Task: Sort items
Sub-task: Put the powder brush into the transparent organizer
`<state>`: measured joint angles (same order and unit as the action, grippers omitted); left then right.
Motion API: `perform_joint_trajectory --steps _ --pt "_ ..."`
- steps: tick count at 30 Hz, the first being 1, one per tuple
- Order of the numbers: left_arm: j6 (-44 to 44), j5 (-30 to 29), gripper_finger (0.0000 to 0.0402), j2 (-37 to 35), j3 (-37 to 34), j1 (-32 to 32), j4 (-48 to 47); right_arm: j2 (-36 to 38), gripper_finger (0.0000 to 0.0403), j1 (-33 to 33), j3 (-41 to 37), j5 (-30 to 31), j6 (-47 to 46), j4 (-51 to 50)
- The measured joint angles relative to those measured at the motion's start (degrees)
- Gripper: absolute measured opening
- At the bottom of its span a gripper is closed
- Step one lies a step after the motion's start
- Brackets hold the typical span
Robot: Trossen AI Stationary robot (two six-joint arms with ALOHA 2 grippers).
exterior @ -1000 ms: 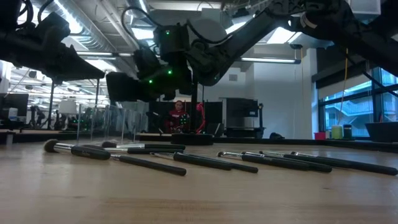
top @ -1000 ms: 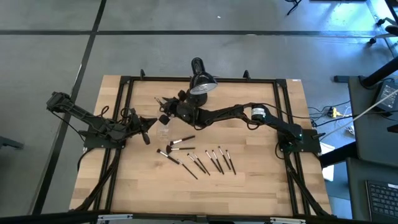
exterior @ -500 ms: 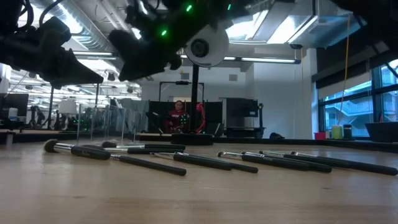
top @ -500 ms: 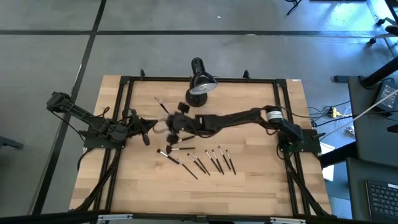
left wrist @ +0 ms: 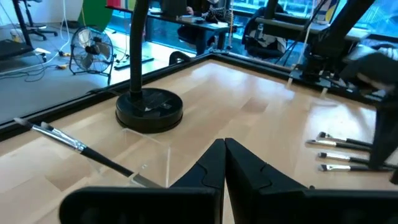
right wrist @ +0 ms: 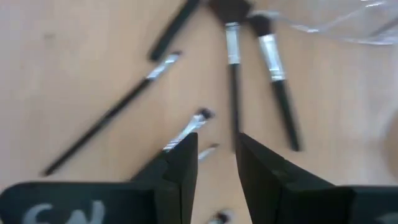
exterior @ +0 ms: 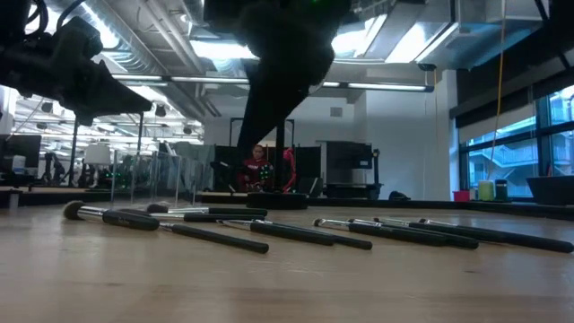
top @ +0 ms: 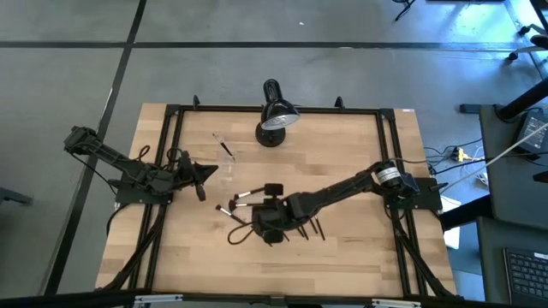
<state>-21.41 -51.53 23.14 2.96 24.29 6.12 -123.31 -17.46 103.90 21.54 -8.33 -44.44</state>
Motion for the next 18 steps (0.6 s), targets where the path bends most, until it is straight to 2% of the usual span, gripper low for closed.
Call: perform_joint_trajectory --steps 7,12,18 --pt "-0.3 0.3 0.0006 0.0 0.0 0.0 0.1 -0.1 0.0110 6.4 0.0 -13.6 5.3 7.9" --pt "0.3 0.3 0.0006 0.0 0.0 0.0 -0.6 -0.3 0.0123 11.4 0.0 -14.1 7.2 9.8" --pt "1.6 0.2 0.0006 0.0 0.0 0.0 -0.8 -2.1 0.0141 15.4 0.0 -20.3 11.5 11.6"
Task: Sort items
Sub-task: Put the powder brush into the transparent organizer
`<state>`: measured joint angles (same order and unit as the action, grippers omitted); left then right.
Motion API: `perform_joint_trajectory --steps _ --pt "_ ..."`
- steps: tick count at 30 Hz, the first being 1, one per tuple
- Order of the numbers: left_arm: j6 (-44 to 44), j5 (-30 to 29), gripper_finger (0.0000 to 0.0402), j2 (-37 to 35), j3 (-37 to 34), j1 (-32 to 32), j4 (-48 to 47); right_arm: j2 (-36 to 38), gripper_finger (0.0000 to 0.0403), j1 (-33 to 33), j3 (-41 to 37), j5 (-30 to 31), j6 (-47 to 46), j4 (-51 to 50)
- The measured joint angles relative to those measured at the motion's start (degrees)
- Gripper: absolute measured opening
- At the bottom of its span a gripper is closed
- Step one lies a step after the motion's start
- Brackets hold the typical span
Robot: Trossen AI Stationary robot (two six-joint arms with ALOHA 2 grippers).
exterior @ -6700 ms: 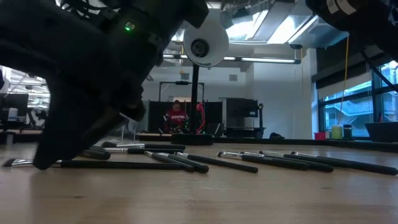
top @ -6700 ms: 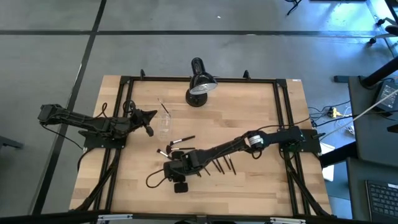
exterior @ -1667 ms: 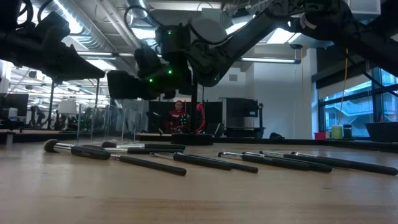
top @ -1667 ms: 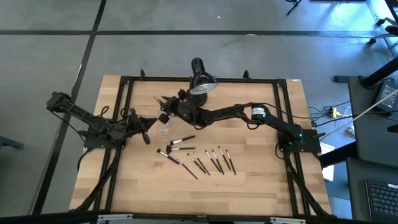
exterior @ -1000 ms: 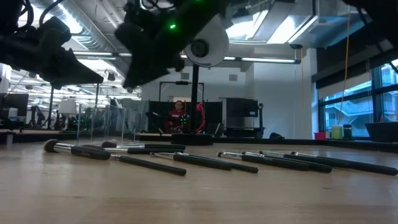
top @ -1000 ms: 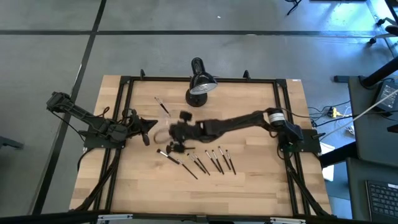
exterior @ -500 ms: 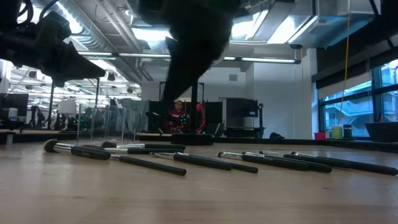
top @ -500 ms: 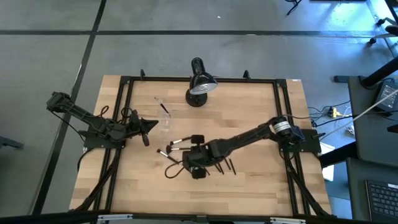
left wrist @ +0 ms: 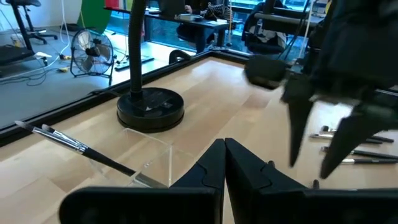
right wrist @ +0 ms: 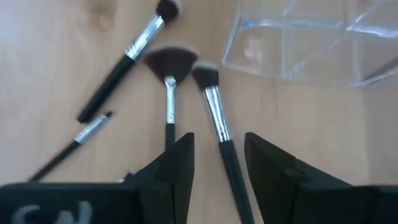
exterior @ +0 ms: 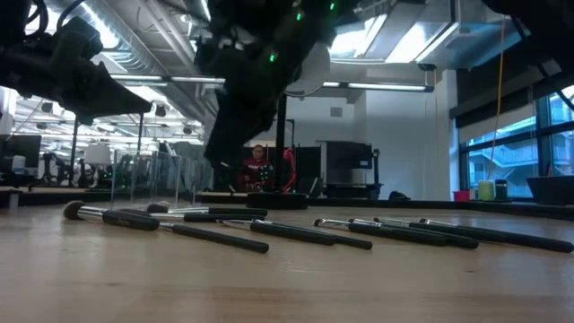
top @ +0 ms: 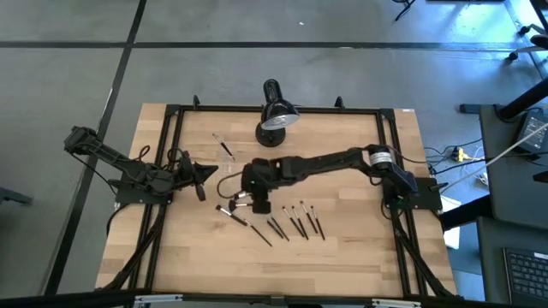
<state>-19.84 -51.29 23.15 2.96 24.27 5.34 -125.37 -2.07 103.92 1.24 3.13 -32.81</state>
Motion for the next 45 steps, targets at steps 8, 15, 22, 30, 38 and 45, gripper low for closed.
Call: perform_joint_trajectory --steps 8,15,22,30,38,45 --pt "-0.4 0.0 0.0006 0.0 0.0 0.0 0.0 -4.2 0.0142 0.4 -0.1 -2.4 2.9 2.2" --pt "-0.6 0.1 0.0006 0.0 0.0 0.0 -1.0 -4.3 0.0143 1.7 -0.1 -2.4 4.0 2.3" --pt "-1.4 0.1 0.0006 0.0 0.0 0.0 -1.3 -4.3 0.0143 2.7 -3.5 -2.6 4.6 4.6" --pt "-1.5 0.0 0.0006 0.0 0.0 0.0 -1.3 -4.4 0.0126 2.8 -5.0 -2.9 3.1 5.3" --pt "-1.5 0.0 0.0006 0.0 0.0 0.0 -1.3 -4.4 0.0061 2.8 -5.0 -2.9 2.9 4.4" --pt "-1.5 0.0 0.0006 0.0 0.0 0.0 -1.3 -4.3 0.0061 2.8 -4.9 -3.0 2.1 3.6"
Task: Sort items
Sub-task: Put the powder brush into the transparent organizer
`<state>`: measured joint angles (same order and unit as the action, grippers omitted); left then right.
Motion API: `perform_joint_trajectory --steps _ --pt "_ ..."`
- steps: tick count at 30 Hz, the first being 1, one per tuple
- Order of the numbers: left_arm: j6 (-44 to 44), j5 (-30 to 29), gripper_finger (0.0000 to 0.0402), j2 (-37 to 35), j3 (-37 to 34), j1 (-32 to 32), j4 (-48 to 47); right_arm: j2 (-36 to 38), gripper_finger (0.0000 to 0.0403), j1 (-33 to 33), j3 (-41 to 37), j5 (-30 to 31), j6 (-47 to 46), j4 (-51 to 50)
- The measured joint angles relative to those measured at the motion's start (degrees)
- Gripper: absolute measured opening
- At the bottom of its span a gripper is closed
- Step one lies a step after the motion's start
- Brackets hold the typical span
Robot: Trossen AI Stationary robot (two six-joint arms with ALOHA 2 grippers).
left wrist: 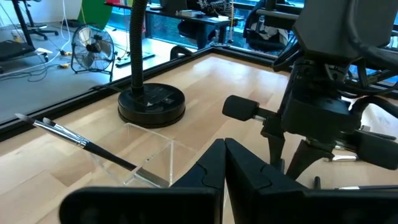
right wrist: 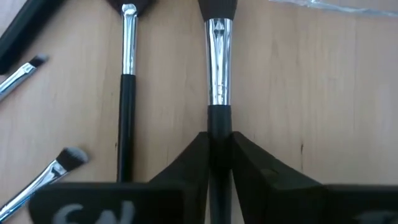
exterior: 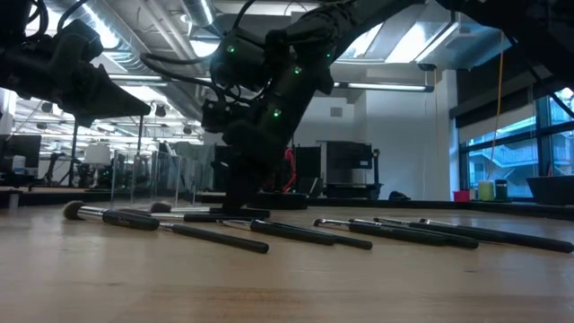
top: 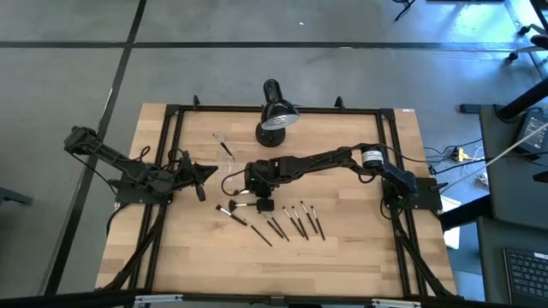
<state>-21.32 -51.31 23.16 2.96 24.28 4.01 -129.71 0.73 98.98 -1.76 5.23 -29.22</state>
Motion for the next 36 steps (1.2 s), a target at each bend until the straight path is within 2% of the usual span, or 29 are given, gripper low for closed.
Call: perform_joint_trajectory --steps 5,11,21,29,36 --pt "0.0 0.8 0.0006 0.0 0.0 0.0 -0.7 0.2 0.0076 0.0 0.0 -0.9 -2.3 -1.4" --pt "-1.9 0.9 0.0006 0.0 0.0 0.0 -4.9 1.2 0.0057 0.0 0.0 -4.1 -5.4 -6.7" --pt "-5.1 2.2 0.0006 0.1 0.0 0.0 -6.5 4.8 0.0067 0.0 0.0 -4.0 -6.8 -9.2" --pt "-6.1 3.5 0.0006 0.1 0.0 0.1 -6.9 8.1 0.0052 -0.2 -0.1 -4.0 -7.1 -10.1" --pt "-6.6 5.0 0.0006 0.1 0.0 0.1 -6.9 12.1 0.0066 -0.4 -0.1 -3.8 -7.6 -9.1"
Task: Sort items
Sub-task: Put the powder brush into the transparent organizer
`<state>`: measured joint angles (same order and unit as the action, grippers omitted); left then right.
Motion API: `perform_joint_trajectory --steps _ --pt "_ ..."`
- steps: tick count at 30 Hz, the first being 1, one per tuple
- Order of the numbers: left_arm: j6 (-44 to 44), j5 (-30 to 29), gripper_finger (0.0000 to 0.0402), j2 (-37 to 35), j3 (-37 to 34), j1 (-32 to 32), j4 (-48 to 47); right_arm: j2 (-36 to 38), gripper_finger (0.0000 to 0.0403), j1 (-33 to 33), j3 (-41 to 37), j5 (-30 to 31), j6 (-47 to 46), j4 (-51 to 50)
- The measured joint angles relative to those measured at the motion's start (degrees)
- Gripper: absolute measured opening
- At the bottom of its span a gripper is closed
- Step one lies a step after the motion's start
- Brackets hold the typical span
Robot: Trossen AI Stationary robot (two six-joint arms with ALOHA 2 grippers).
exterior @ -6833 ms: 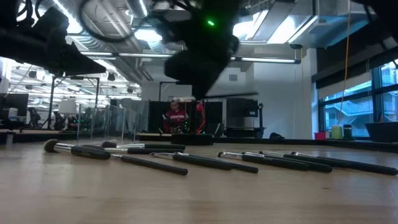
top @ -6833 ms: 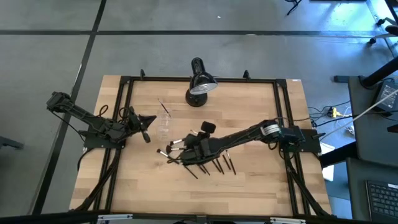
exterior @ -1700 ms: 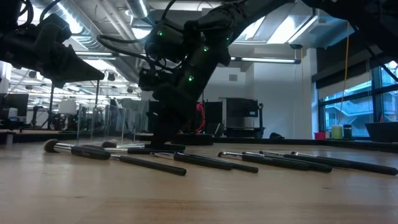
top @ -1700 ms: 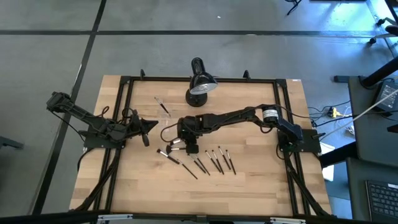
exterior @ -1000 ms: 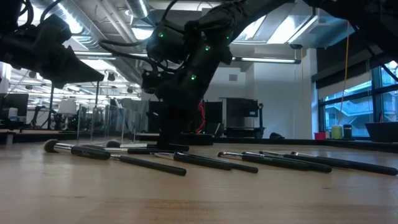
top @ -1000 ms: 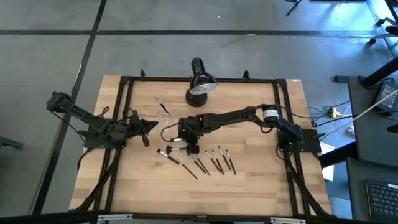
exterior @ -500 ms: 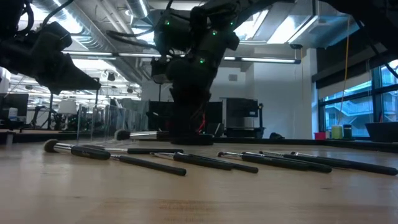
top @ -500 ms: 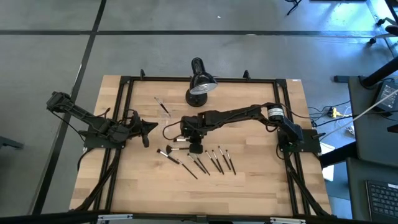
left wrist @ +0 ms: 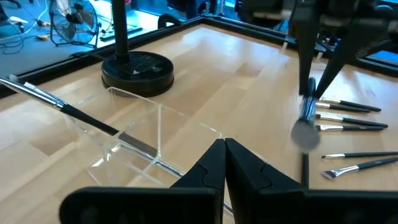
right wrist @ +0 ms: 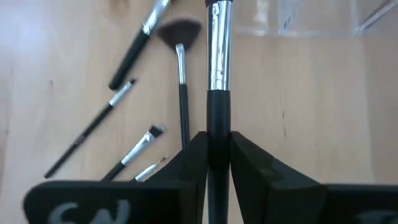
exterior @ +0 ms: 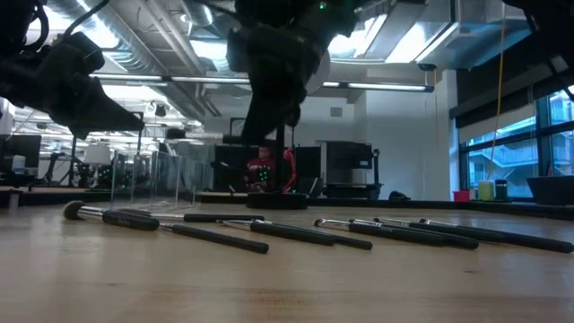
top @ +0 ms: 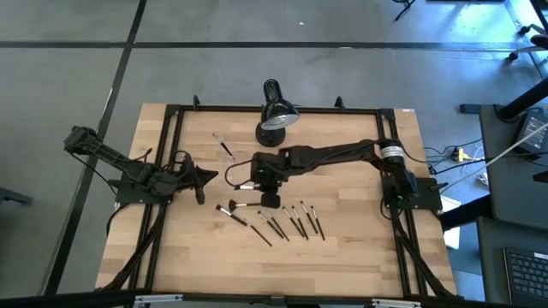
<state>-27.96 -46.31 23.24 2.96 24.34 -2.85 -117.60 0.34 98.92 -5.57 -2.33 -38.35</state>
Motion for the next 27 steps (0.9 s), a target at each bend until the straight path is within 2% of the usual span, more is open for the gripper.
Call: perform_joint_trajectory --steps 8,17,22,27 --pt "-0.3 1.1 0.0006 0.0 0.0 0.0 0.0 1.1 0.0056 -1.2 0.0 0.0 0.4 9.5" --pt "-0.9 3.9 0.0006 0.0 0.0 0.0 0.5 1.1 0.0066 -1.2 0.0 1.5 1.2 29.0" --pt "-1.3 5.9 0.0006 0.0 0.0 0.0 0.5 1.1 0.0055 -1.2 -0.1 1.4 2.6 32.4" --pt "-1.5 5.8 0.0006 0.0 0.0 0.0 0.7 1.1 0.0061 -1.1 -8.3 0.8 0.6 46.1"
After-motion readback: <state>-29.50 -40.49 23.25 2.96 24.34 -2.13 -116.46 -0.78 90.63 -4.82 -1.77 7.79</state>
